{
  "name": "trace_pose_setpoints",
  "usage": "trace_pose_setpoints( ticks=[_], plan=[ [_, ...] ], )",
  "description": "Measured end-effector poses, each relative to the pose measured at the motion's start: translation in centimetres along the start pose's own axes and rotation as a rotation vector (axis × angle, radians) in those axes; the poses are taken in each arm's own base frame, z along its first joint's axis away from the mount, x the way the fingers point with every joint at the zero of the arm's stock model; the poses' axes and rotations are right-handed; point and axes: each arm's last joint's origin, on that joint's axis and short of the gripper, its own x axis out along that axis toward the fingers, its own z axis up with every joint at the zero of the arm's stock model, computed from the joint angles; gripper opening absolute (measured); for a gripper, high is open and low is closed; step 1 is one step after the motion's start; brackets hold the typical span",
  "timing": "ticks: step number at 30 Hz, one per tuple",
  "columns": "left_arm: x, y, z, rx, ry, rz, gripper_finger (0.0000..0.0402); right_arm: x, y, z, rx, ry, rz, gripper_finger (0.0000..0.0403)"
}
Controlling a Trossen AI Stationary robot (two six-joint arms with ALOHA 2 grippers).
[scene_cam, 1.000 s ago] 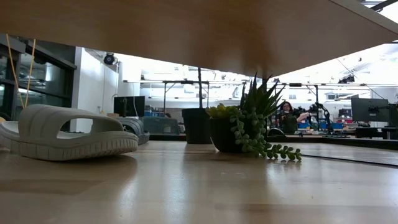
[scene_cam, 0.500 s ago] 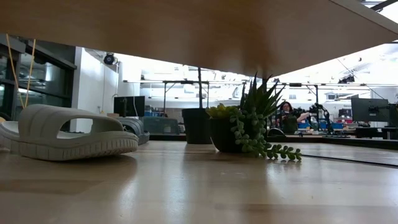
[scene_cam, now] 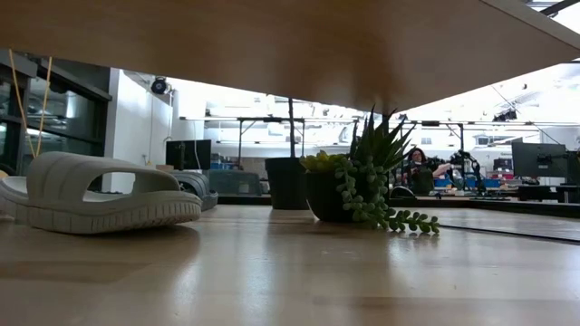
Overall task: Pick and place slides into the shelf
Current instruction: Put the right gray slipper on the shelf
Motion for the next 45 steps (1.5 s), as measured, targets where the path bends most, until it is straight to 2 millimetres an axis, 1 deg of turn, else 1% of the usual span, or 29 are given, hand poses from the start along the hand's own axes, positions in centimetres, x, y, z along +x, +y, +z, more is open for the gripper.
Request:
trace_pose_setpoints(
  ticks=[13,16,18,21,25,29,31,33,36,39,42,45],
  plan=[
    [0.0,0.0,0.0,0.001,0.005,0.0,0.0106,0.0,0.0,0.0,0.019,-0.006,-0.026,0.0012],
    [0.0,0.0,-0.1,0.004,0.008,0.001,0.0106,-0.3,0.2,0.7,0.055,-0.065,-0.033,0.0012],
    [0.0,0.0,-0.1,0.005,0.009,0.001,0.0106,-0.9,1.1,1.2,0.059,-0.137,-0.055,0.0012],
    [0.0,0.0,-0.2,0.023,0.016,0.001,0.0106,-2.8,3.2,1.3,0.057,-0.248,-0.148,0.0012],
    [0.0,0.0,-0.3,0.05,0.026,0.002,0.0106,-5.1,5.8,0.4,0.092,-0.35,-0.285,0.0012],
    [0.0,0.0,-0.2,0.079,0.026,0.001,0.0106,-7.3,8.6,-0.7,0.113,-0.472,-0.387,0.0012],
    [0.0,0.0,-0.2,0.086,0.026,0.001,0.0106,-7.8,9.5,-1.1,0.114,-0.498,-0.402,0.0012],
    [0.0,0.0,-0.3,0.1,0.026,0.001,0.0106,-8.0,9.9,-1.4,0.132,-0.508,-0.405,0.0012],
    [0.0,0.0,-0.2,0.104,0.026,-0.004,0.0106,-7.4,10.2,-1.1,0.138,-0.51,-0.357,0.0012],
    [0.0,0.0,-0.2,0.108,0.026,-0.006,0.0106,-5.2,9.8,0.2,0.092,-0.486,-0.258,0.0012],
    [-0.3,0.0,-0.3,0.118,0.026,-0.006,0.0106,-2.8,8.8,1.7,0.049,-0.447,-0.144,0.0012],
    [-1.2,0.2,-0.5,0.119,0.039,-0.006,0.0106,-1.1,7.5,2.3,0.052,-0.4,-0.1,0.0012]
  ],
)
